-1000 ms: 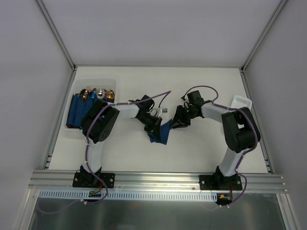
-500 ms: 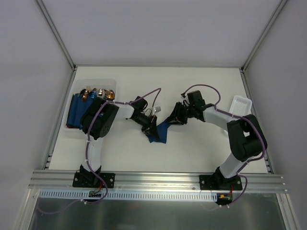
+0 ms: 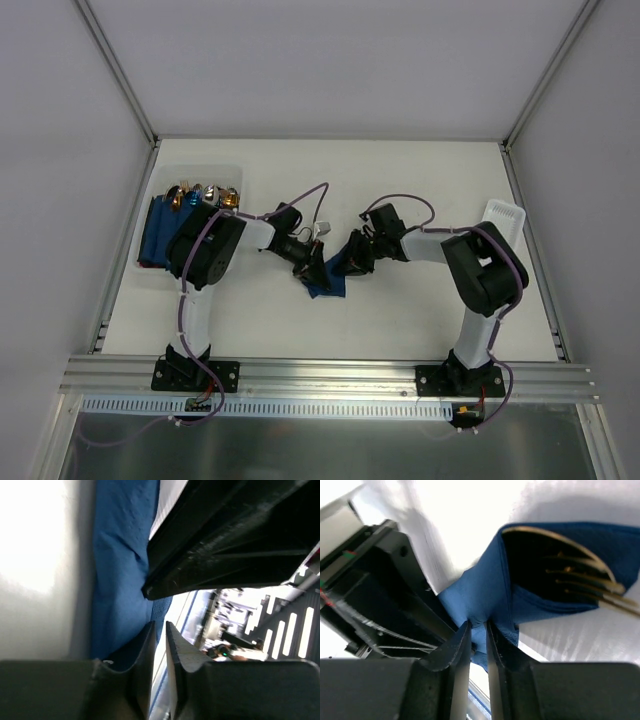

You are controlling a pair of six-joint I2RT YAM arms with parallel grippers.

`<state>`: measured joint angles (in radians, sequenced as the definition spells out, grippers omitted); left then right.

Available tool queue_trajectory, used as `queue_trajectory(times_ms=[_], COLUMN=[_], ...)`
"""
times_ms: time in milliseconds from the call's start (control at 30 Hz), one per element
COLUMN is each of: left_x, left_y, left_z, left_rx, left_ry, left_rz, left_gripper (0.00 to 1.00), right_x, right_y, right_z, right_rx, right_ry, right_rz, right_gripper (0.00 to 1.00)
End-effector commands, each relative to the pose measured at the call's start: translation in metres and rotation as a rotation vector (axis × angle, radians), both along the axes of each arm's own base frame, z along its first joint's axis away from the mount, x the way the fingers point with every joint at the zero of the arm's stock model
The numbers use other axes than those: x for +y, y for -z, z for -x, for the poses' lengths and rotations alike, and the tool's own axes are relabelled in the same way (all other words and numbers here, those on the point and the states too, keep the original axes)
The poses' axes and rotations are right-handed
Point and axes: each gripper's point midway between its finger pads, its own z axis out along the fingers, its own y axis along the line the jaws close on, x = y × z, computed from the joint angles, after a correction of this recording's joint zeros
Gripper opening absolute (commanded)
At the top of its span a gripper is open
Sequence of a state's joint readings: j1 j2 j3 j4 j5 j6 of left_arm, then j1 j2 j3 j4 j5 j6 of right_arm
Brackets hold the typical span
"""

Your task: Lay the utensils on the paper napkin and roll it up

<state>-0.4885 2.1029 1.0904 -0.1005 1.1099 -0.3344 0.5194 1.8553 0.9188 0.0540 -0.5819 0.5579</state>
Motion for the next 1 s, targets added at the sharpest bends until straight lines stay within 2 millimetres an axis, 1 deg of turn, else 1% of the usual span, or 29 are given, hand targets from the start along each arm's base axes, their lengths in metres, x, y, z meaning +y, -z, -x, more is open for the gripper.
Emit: queue_trajectory(times_ms=[0,33,67,167,233,333,433,533,600,667,700,767,800,833,867,900,967], left_x=[0.020,0.020,0.019,0.019,0.022,0.024,0.025,0.028,0.032,0.039,0.043,0.047,0.047,0.046,0.043,0.042,0.040], left_y=[0.016,0.006,-0.009,-0.030,-0.032,-0.029,-0.019,-0.002,0.014,0.028,0.036,0.039,0.034,0.027,0.011,0.002,-0.017], left_z=[-0.011,-0.013,-0.015,-0.017,-0.018,-0.019,-0.018,-0.016,-0.008,-0.005,0.001,0.005,0.004,0.003,0.000,-0.005,-0.014], left_rx=[-0.148,-0.172,-0.216,-0.280,-0.298,-0.311,-0.293,-0.280,-0.263,-0.250,-0.230,-0.220,-0.236,-0.250,-0.288,-0.325,-0.395], left_ry=[-0.038,-0.036,-0.038,-0.041,-0.047,-0.046,-0.040,-0.026,-0.005,-0.005,0.006,0.014,0.017,0.017,0.016,0.019,0.014], left_rz=[-0.106,-0.083,-0.061,-0.042,-0.060,-0.082,-0.104,-0.140,-0.183,-0.237,-0.260,-0.269,-0.258,-0.239,-0.201,-0.186,-0.177], left_gripper=[0.17,0.18,0.19,0.21,0.21,0.22,0.21,0.21,0.20,0.20,0.20,0.22,0.27,0.29,0.32,0.37,0.41], right_x=[-0.015,-0.016,-0.017,-0.022,-0.026,-0.029,-0.030,-0.030,-0.032,-0.031,-0.033,-0.035,-0.036,-0.037,-0.039,-0.040,-0.043], right_y=[0.031,0.033,0.035,0.040,0.044,0.048,0.051,0.052,0.052,0.052,0.053,0.054,0.054,0.056,0.057,0.058,0.060], right_z=[0.009,0.010,0.011,0.017,0.019,0.020,0.021,0.022,0.021,0.019,0.020,0.020,0.020,0.020,0.022,0.024,0.026], right_rx=[0.023,0.027,0.026,0.040,0.044,0.048,0.059,0.062,0.063,0.059,0.065,0.065,0.070,0.066,0.070,0.075,0.075], right_ry=[-0.005,-0.007,-0.011,-0.028,-0.036,-0.044,-0.048,-0.051,-0.055,-0.062,-0.069,-0.081,-0.085,-0.094,-0.099,-0.107,-0.117], right_rz=[0.109,0.117,0.123,0.152,0.171,0.189,0.194,0.202,0.210,0.218,0.228,0.241,0.248,0.258,0.263,0.272,0.281], right_gripper=[0.20,0.20,0.19,0.18,0.18,0.18,0.17,0.17,0.17,0.17,0.17,0.16,0.16,0.16,0.16,0.16,0.15])
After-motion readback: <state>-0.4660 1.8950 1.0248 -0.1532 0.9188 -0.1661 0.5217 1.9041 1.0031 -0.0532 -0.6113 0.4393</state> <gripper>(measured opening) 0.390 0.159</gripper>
